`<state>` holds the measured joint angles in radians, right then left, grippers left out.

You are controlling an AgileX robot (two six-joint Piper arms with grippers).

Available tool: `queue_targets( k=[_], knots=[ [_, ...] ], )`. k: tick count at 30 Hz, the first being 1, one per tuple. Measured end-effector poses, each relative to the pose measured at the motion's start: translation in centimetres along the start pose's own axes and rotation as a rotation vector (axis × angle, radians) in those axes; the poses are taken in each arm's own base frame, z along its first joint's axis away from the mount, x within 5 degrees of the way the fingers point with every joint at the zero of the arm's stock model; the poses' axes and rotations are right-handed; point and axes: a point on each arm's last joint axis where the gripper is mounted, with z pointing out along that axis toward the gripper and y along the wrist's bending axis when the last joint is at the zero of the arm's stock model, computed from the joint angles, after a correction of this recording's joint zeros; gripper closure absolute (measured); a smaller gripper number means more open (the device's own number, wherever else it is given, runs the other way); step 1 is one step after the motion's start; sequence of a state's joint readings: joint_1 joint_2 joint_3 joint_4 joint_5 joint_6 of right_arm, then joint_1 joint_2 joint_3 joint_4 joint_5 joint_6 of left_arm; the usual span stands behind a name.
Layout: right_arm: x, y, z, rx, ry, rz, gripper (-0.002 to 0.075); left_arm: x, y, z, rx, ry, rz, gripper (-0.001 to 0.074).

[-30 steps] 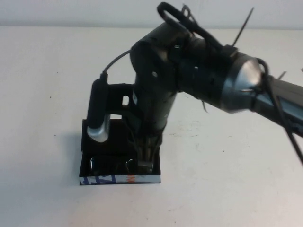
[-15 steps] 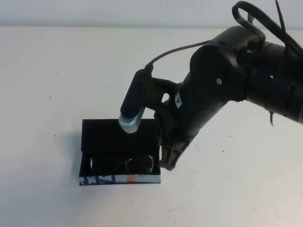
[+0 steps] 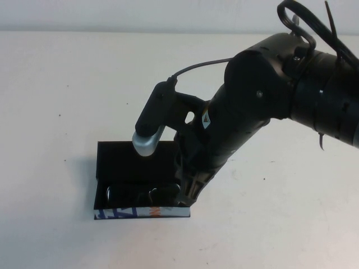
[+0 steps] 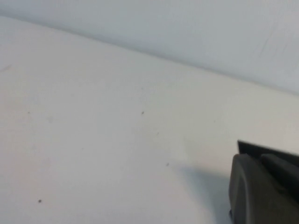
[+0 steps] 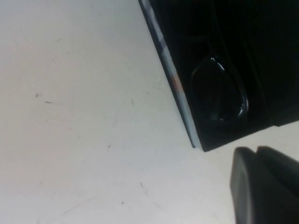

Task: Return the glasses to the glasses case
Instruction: Close the glasses case

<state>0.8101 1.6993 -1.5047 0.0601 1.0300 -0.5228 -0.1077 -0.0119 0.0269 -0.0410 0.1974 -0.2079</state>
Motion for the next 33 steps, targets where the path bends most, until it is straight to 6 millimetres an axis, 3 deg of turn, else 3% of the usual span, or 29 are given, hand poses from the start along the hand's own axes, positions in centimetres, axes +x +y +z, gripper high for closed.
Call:
queue_targets(
  k=[7, 12, 18, 24, 33],
  knots=[
    [-0.3, 0.1, 0.0, -0.016, -0.035, 0.109, 0.0737, -1.0, -0.4, -0.1, 0.043, -0.072, -0.262, 0.0735],
    [-0.5, -0.4, 0.4, -0.004, -0.066, 0.240, 0.0737, -3.2, -1.7, 0.9, 0.037, 0.193, -0.276, 0.0735],
    [-0.1, -1.1, 1.0, -0.001, -0.050, 0.309, 0.0737, -5.3, -4.4, 4.8, 0.101, 0.603, -0.072, 0.0735],
    [0.6, -2.6, 0.7, 0.003, -0.057, 0.377, 0.0737, -3.5, -7.1, 8.3, 0.350, 0.908, -0.002, 0.0735],
    [1.0, -4.1, 0.5, 0.021, -0.099, 0.433, 0.0737, -0.3, -8.5, 12.5, 0.531, 0.953, -0.029, 0.0735]
  ],
)
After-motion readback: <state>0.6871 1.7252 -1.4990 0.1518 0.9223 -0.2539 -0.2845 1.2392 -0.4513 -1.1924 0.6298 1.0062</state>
